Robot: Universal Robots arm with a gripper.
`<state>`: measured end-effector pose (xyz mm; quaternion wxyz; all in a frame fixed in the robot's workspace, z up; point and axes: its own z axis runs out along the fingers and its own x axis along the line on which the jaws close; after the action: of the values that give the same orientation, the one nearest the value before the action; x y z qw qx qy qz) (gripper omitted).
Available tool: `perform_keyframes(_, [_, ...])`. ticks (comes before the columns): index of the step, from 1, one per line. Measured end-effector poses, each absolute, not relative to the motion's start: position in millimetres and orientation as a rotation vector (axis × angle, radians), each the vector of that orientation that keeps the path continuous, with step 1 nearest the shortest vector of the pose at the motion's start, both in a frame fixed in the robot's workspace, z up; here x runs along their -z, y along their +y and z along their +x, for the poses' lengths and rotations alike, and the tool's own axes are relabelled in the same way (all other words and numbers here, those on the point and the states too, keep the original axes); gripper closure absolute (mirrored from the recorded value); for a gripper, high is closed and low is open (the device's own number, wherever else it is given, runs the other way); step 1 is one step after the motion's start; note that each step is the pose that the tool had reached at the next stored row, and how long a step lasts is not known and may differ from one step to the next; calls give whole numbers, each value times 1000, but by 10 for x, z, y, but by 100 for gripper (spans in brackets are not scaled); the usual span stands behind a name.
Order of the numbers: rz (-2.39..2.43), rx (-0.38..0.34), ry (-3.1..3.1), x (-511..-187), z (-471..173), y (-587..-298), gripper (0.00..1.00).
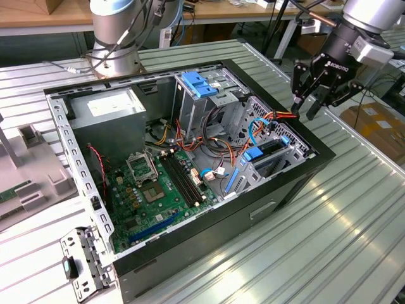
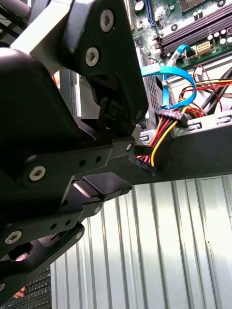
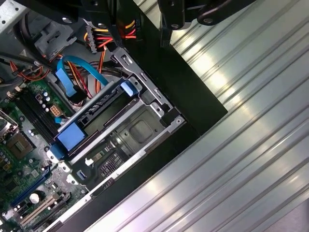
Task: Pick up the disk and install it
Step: 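Insert the first disk wire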
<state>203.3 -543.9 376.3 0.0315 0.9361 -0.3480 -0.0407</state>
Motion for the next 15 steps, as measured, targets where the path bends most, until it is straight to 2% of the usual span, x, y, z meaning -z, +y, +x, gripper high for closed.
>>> perform_keyframes(15, [2921,121,-956,-3691,2068,-5437,58])
